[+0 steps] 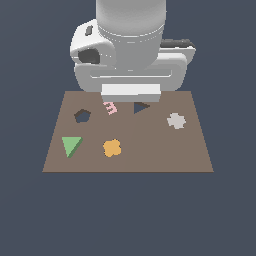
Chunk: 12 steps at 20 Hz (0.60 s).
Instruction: Insert a designated object into the corresponding slot on a board.
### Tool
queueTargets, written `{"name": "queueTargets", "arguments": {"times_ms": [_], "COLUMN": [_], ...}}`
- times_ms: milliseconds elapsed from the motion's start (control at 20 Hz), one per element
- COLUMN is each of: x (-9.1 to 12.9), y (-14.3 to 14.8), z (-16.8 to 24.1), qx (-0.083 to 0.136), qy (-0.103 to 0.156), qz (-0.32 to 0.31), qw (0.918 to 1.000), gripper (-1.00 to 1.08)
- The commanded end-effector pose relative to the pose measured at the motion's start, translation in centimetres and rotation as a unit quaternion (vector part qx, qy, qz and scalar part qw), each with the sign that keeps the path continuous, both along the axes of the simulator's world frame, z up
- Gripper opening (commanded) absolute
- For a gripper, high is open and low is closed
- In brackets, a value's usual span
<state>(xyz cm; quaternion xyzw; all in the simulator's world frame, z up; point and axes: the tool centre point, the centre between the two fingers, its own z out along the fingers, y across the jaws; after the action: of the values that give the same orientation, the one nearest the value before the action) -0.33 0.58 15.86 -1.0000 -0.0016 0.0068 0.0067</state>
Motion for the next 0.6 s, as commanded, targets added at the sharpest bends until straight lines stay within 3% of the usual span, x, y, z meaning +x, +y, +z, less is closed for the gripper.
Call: {"name": "queueTargets", "arguments": {"times_ms": [0,550], "x": [0.0,1.8], "y": [0.0,-2.9], "z": [0.0,-1.9], "qx": [0.000,-0.002], "qy": [0.000,-0.001], "qz": [0.000,-0.039], "qw": [1.0000,0.9992], "gripper": [1.00,1.00]}}
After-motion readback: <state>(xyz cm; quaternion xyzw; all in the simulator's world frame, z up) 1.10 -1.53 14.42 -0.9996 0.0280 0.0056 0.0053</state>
